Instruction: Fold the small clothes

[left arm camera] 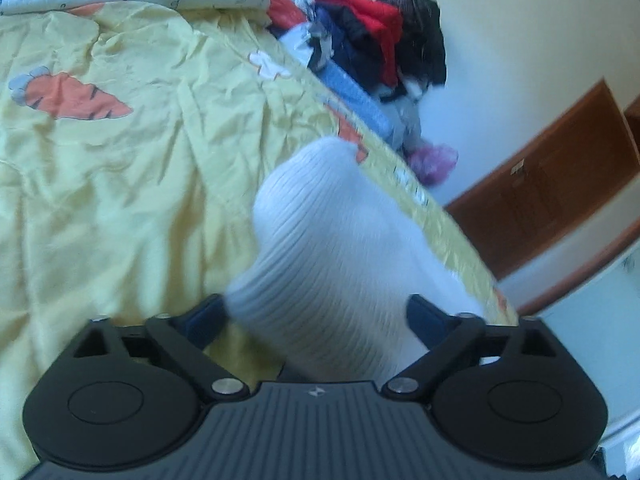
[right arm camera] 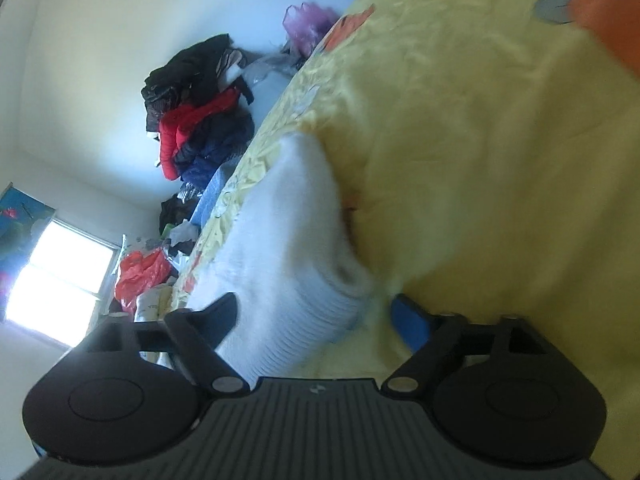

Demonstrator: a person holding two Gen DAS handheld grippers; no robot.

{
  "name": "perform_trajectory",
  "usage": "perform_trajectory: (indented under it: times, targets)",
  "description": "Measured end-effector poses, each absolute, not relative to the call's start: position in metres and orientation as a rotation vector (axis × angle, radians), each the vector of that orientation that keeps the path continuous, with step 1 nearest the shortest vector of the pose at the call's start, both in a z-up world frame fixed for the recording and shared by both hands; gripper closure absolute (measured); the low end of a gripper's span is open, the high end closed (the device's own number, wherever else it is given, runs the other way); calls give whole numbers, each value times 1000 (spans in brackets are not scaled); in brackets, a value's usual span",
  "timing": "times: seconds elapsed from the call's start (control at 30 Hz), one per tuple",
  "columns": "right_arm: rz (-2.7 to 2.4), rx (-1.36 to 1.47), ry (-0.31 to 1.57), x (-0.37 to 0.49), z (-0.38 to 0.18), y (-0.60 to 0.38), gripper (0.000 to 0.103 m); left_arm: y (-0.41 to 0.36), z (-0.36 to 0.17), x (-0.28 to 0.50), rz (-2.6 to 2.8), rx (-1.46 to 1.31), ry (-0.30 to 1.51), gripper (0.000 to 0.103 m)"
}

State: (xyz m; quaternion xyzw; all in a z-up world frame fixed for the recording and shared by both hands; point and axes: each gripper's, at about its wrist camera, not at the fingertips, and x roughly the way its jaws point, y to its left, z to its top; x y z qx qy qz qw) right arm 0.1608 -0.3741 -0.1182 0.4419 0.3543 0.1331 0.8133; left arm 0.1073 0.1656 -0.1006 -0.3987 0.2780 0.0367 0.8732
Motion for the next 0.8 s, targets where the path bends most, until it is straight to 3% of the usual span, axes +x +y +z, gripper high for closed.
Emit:
perform_trajectory:
  times: [0.33, 0.37, 0.4, 0.43, 0.5, 0.53, 0.67, 0.8]
  targets:
    - [178, 877, 609, 182, -122, -344, 2, 154, -106, 125, 171, -850, 484, 0]
    - [185, 879, 614, 184, -122, -345, 5, 154, -105, 127, 161, -840, 491, 1]
    - [184, 878, 629, 186, -122, -346, 16, 153, -105, 130, 156, -827, 502, 1]
    - [172, 880, 650, 189, -124, -349, 35, 152, -103, 134, 160, -809, 517, 7]
    - [172, 929, 675, 192, -131, -358, 64, 150, -99, 139, 212, -750, 569, 42]
    - [182, 964, 674, 191, -134, -362, 65, 151, -99, 140, 221, -734, 587, 53]
    - [186, 955, 672, 191, -127, -357, 67, 162, -94, 138, 191, -769, 608, 71]
    - [244, 983, 648, 188, -106, -358, 71, 160, -70, 127, 150, -738, 590, 76]
